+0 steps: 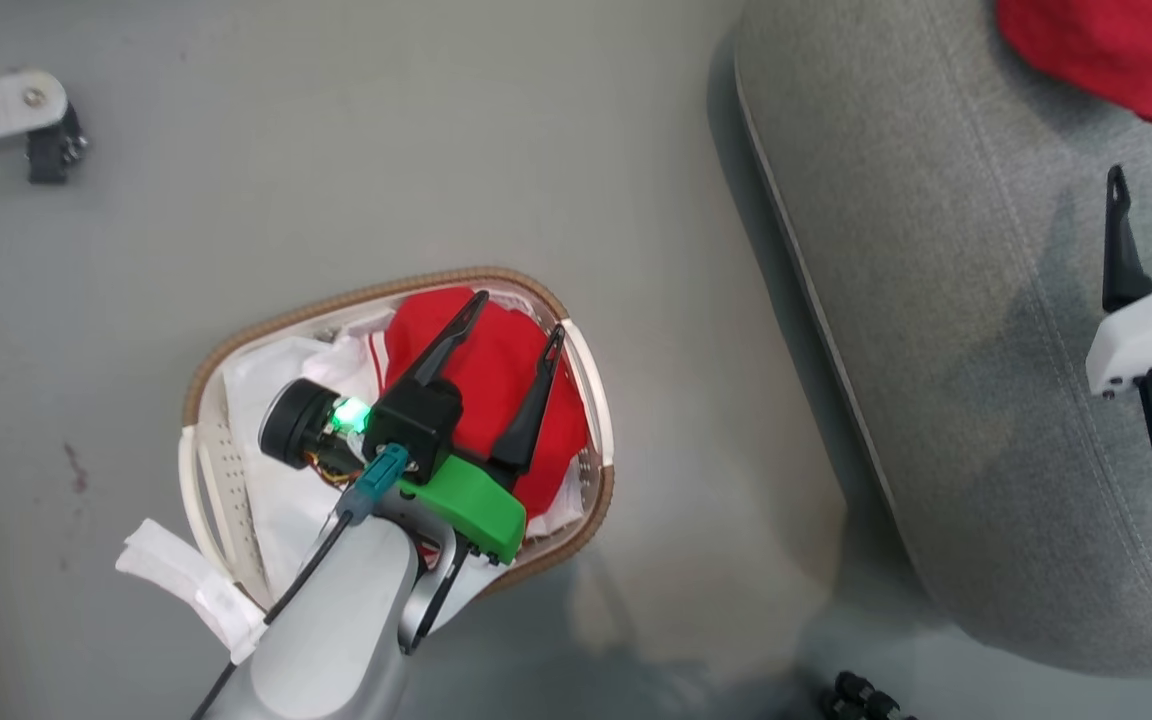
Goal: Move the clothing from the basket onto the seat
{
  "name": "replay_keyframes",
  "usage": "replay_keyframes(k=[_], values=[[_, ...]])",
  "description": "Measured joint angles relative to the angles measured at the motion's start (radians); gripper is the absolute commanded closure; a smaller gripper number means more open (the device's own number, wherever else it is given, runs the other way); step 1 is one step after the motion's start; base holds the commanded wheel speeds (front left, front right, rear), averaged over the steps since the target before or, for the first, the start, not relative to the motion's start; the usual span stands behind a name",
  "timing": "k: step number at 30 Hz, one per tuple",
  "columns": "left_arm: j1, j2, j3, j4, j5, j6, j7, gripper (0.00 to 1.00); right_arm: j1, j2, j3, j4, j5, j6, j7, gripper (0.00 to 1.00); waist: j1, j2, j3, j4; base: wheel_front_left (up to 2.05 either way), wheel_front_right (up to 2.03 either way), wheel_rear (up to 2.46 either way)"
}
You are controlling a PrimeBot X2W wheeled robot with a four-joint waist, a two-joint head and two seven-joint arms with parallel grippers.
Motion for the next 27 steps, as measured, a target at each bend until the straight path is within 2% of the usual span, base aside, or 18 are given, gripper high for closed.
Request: replay_keyframes(k=[7, 13, 18, 23, 27], values=[[0.07, -0.026, 0.063, -0.013, -0.03, 0.0, 0.0, 0.0, 0.056, -0.044, 0.03, -0.027, 0.012, 0.0, 0.0, 0.0, 0.0, 0.0, -0.117, 0.023, 0.0, 0.0, 0.0], [0.143, -0.042, 0.135, -0.028, -0.052, 0.006, 0.0, 0.0, 0.072, -0.056, 0.042, -0.061, 0.032, 0.0, 0.0, 0.0, 0.0, 0.0, -0.231, 0.056, 0.0, 0.0, 0.0], [0.212, -0.043, 0.216, -0.035, -0.07, 0.022, 0.0, 0.0, 0.098, -0.014, 0.08, -0.086, 0.05, 0.0, 0.0, 0.0, 0.0, 0.0, -0.321, 0.094, 0.0, 0.0, 0.0], [0.282, -0.044, 0.312, -0.047, -0.067, 0.053, 0.0, 0.0, 0.137, 0.055, 0.115, -0.112, 0.073, 0.0, 0.0, 0.0, -0.0001, 0.0, -0.397, 0.144, 0.0, 0.0, 0.0], [0.332, -0.044, 0.366, -0.049, -0.062, 0.056, 0.0, 0.0, 0.193, 0.113, 0.145, -0.128, 0.094, 0.0, 0.0, 0.0, -0.0001, 0.0, -0.441, 0.188, 0.0, 0.0, 0.0]])
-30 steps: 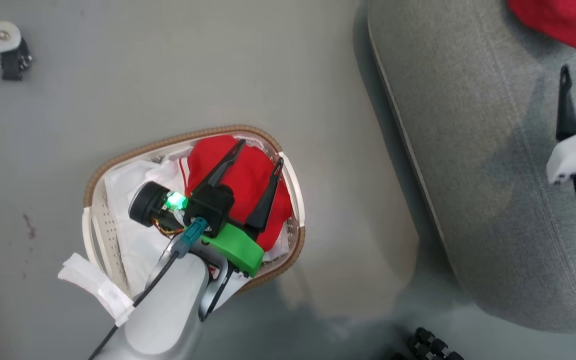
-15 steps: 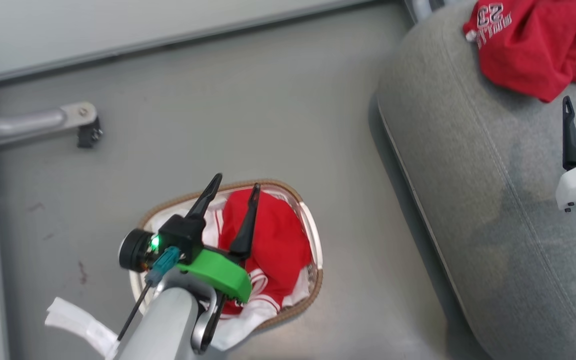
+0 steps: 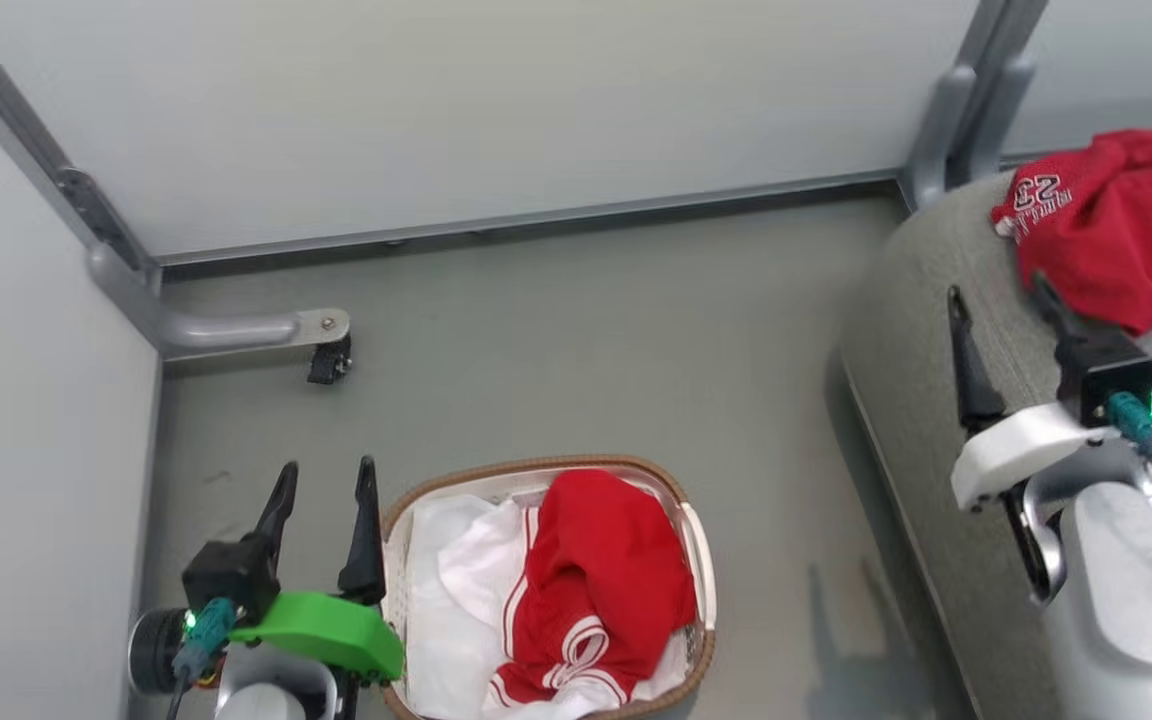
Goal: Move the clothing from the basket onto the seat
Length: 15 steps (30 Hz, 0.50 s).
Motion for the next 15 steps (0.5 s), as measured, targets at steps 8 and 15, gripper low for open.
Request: replay_keyframes(k=[8, 15], values=[[0.099, -0.001, 0.064, -0.008, 0.007, -0.007, 0.0, 0.0, 0.144, 0.061, 0.015, -0.04, 0.041, 0.0, 0.0, 0.0, 0.0, 0.0, -0.067, 0.063, 0.0, 0.0, 0.0], [0.137, -0.002, 0.065, -0.016, -0.014, -0.012, 0.0, 0.0, 0.263, 0.065, 0.027, -0.066, 0.135, 0.0, 0.0, 0.0, 0.0, 0.0, -0.103, 0.09, 0.0, 0.0, 0.0]])
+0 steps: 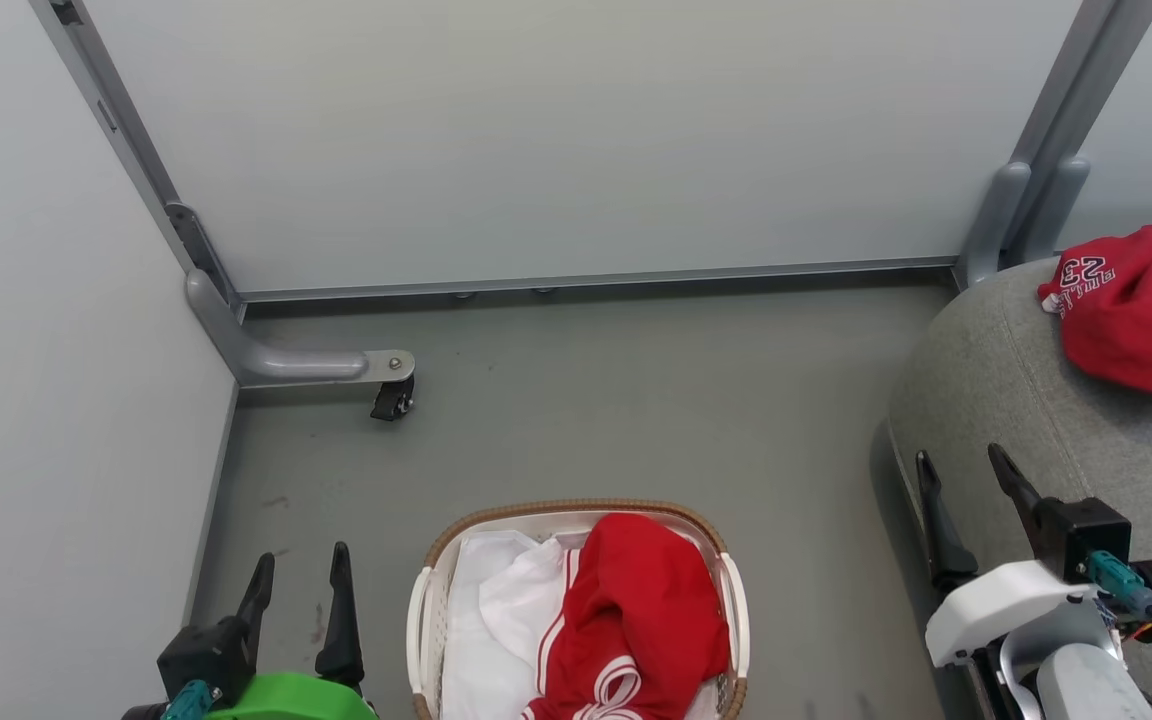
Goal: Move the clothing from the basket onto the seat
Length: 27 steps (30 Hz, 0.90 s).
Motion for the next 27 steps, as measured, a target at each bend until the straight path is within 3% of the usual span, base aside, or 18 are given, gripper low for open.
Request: replay_keyframes(k=[27], values=[[0.007, 0.0, -0.022, 0.013, -0.012, 0.0, 0.0, 0.0, 0.043, 0.0, 0.033, -0.011, 0.029, 0.0, 0.0, 0.0, 0.0, 0.0, 0.002, -0.014, 0.0, 0.0, 0.0]])
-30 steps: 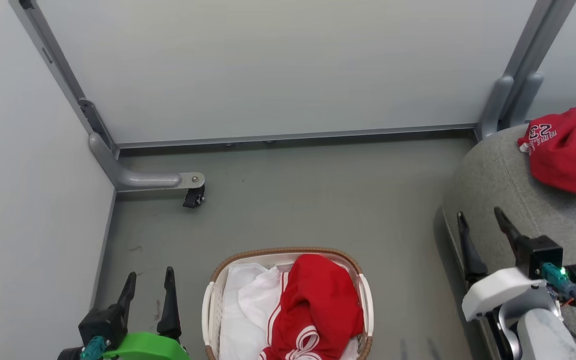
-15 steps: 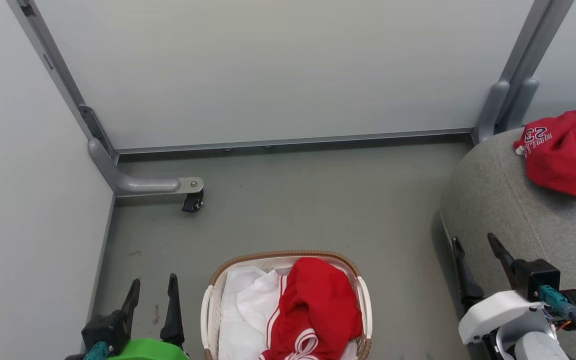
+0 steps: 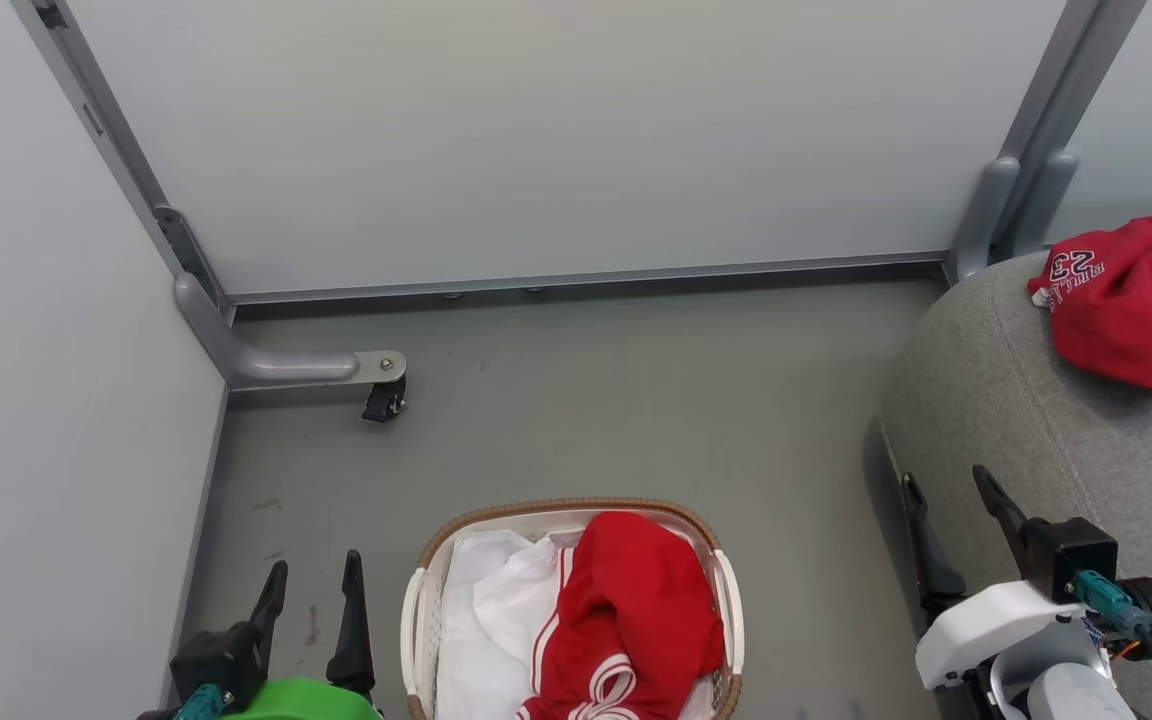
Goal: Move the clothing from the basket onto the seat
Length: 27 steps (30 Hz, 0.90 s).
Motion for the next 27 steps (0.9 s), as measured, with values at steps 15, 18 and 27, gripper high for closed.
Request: replay_keyframes(k=[15, 18, 27], values=[[-0.061, 0.0, -0.041, 0.014, 0.024, -0.006, 0.0, 0.0, -0.037, 0.0, 0.006, -0.026, -0.016, 0.0, 0.0, 0.0, 0.0, 0.0, 0.056, -0.01, 0.0, 0.0, 0.0], [-0.102, 0.0, -0.064, 0.04, 0.042, -0.011, 0.0, 0.0, -0.059, 0.0, 0.002, -0.042, -0.017, 0.0, 0.0, 0.0, 0.0, 0.0, 0.085, -0.018, 0.0, 0.0, 0.0], [-0.291, -0.001, -0.166, 0.19, 0.049, -0.024, 0.0, 0.0, -0.152, 0.0, -0.004, -0.089, -0.02, 0.0, 0.0, 0.0, 0.0, 0.0, 0.212, -0.06, 0.0, 0.0, 0.0]])
